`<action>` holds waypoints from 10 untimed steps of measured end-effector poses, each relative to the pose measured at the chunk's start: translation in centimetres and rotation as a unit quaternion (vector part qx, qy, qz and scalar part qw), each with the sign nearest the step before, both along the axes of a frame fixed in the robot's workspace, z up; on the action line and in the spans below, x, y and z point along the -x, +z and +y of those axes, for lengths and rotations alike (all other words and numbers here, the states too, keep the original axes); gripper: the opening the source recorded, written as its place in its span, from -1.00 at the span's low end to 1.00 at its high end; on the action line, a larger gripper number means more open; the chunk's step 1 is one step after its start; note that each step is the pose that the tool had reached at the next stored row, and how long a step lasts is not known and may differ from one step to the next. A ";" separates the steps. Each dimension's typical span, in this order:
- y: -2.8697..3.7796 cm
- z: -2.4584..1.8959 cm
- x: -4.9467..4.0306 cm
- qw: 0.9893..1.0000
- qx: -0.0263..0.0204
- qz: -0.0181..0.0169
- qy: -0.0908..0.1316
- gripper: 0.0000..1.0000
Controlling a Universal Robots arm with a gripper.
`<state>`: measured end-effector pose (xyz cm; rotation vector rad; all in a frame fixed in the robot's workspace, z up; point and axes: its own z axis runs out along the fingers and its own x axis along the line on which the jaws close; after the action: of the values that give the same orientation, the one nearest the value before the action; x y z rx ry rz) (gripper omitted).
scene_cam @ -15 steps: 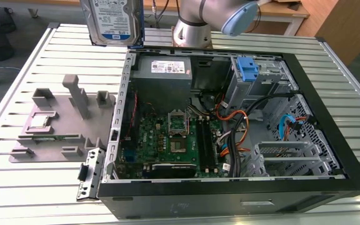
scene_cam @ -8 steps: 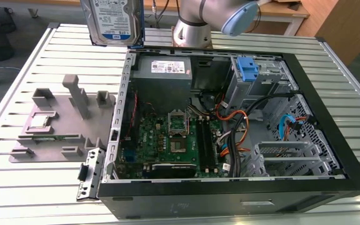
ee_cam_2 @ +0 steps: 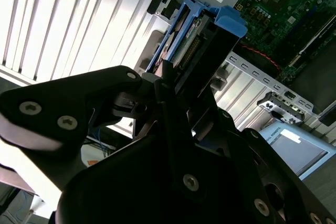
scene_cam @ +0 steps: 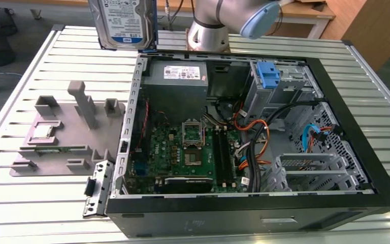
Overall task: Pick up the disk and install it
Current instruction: 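Pick up the disk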
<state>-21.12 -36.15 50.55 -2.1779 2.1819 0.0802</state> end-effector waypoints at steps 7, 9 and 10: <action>-0.04 0.00 -0.86 1.000 0.000 0.000 0.000 -0.30; -0.07 0.01 -0.89 1.000 0.000 0.000 0.000 -0.30; -0.07 0.01 -0.89 1.000 -0.001 0.000 0.000 -0.30</action>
<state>-20.23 -36.14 50.48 -2.1771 2.1815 0.0813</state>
